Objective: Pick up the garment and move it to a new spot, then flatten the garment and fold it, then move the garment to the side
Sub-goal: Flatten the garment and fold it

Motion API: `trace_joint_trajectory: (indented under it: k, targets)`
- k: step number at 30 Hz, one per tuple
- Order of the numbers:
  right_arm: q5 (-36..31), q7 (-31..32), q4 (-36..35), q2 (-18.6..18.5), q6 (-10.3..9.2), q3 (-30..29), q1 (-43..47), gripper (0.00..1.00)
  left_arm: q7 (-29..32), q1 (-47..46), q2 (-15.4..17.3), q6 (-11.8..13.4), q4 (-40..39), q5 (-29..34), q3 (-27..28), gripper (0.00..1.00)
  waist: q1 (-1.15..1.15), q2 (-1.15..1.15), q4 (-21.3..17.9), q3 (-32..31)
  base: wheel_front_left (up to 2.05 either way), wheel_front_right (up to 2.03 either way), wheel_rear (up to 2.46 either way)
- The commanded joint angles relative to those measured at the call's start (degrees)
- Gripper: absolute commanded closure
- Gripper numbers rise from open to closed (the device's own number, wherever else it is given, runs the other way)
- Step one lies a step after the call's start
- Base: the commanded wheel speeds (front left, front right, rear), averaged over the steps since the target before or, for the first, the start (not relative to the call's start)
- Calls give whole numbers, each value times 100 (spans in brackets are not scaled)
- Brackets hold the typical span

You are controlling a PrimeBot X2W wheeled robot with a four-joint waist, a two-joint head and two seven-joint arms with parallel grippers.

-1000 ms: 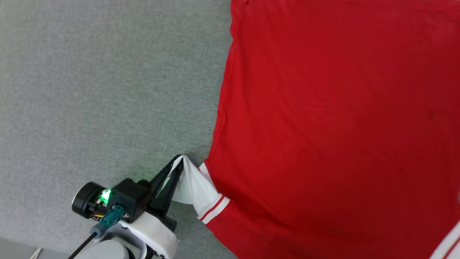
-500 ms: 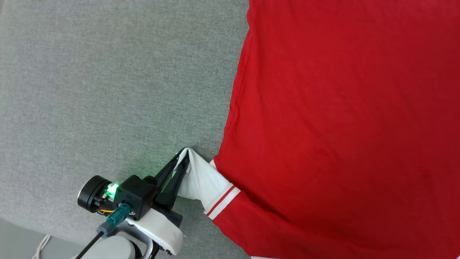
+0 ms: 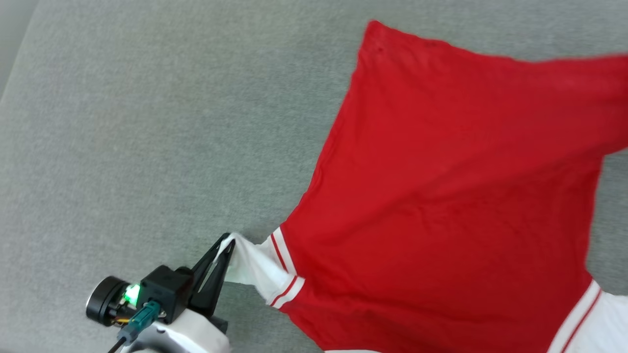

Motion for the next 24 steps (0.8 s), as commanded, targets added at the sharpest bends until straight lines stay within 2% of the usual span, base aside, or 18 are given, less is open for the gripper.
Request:
trace_joint_trajectory:
  k: [1, 5, 9, 13, 15, 19, 22, 23, 24]
  targets:
    - [78, -13, -238, -226, -4, 125, 276, 100, -15, 137, 64, 48, -27, -34, 24, 100, 0, 0, -274, -261, 0, 0, 0]
    - [559, -237, -838, -945, -4, 167, 1066, 100, -15, 375, 158, 151, -94, -85, 95, 100, 0, 0, -499, -462, 0, 0, 0]
    - [950, -594, -1135, -1528, -4, 180, 2136, 100, -15, 534, 248, 217, -146, -106, 168, 100, 0, 0, -657, -599, 0, 0, 0]
    - [1295, -1071, -1141, -1916, -4, 266, 3367, 100, -15, 654, 296, 234, -184, -141, 209, 100, 0, 0, -767, -661, 0, 0, 0]
    - [1464, -1387, -992, -1979, -4, 276, 3960, 100, -15, 700, 330, 245, -188, -128, 221, 100, 0, 0, -796, -661, 0, 0, 0]
    - [1567, -2037, -605, -1729, -4, 215, 4844, 100, -5, 705, 372, 209, -174, -134, 214, 100, 0, 0, -829, -660, 0, 0, 0]
    - [1510, -2289, -495, -1574, -4, 86, 5187, 100, 10, 704, 391, 200, -159, -141, 205, 100, 0, 0, -867, -655, 0, 0, 0]
    - [1491, -2382, -512, -1519, -6, -32, 5188, 85, 8, 731, 405, 213, -159, -160, 216, 100, 0, 0, -901, -664, 0, 0, 0]
    - [1483, -2420, -532, -1514, -6, -158, 5183, 11, 15, 741, 424, 219, -157, -167, 212, 100, 0, 0, -923, -671, 0, 0, 0]
